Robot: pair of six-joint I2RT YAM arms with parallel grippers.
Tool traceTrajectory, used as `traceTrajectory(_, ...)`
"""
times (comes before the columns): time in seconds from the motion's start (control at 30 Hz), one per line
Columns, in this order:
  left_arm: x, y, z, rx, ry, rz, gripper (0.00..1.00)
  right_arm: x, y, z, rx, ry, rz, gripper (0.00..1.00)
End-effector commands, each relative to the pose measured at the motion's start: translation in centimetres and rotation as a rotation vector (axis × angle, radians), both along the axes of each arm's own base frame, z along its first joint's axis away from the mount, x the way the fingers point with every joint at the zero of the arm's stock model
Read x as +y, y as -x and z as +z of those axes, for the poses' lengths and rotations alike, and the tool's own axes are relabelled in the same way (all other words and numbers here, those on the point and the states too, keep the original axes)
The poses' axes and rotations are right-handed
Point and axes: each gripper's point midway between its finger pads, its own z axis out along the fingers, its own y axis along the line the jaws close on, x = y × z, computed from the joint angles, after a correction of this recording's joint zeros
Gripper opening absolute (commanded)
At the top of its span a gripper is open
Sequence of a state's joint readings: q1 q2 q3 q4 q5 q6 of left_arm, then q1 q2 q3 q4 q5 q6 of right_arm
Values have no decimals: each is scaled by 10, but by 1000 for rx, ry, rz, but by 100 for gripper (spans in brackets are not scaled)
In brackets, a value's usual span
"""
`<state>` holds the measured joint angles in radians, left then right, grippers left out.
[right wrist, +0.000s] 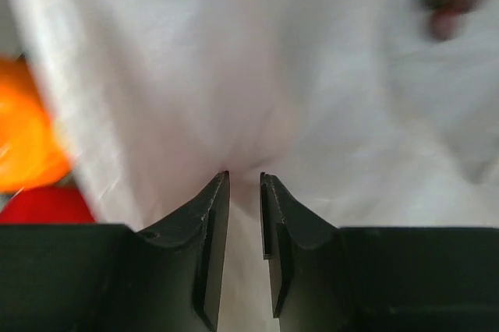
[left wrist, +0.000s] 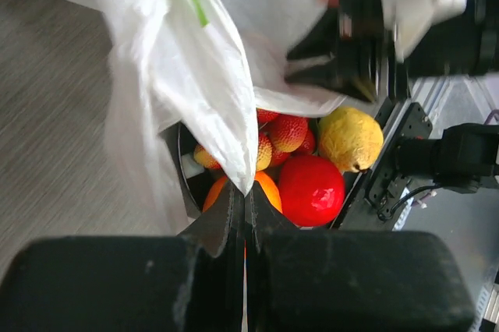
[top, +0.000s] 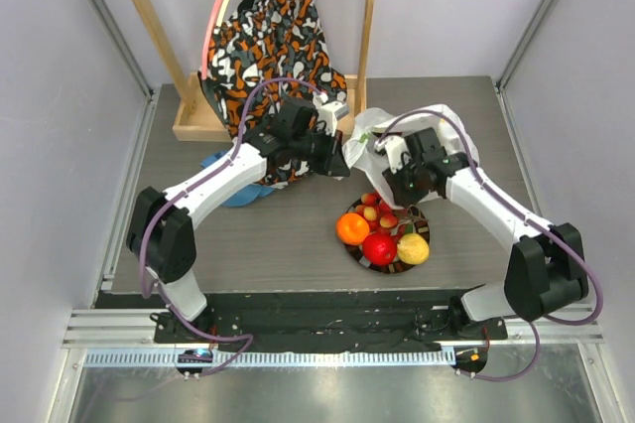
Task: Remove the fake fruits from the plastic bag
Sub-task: Adjust the plastic bag at the center of the board, then take out the fake fruit from the plastic bag.
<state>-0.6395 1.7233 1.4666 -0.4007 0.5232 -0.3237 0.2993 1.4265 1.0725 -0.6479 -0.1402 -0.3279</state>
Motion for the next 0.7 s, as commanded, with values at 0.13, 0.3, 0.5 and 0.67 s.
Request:
traceTrajectory(0.13, 1, -2, -7, -41, -11, -13, 0, -17, -45, 44, -160, -23, -129, 31)
traceTrajectory(0.3, -2, -3, -6, -37, -3, -18, 0, -27, -88, 45, -204, 54, -147, 30)
traceTrajectory(0.5, -3, 1, -1, -40, 13, -46, 0, -21, -121, 27, -209, 59, -149, 40)
traceTrajectory(0.67, -1, 3, -3, -43, 9, -47, 0, -22, -161, 9, -221, 105, -185, 59)
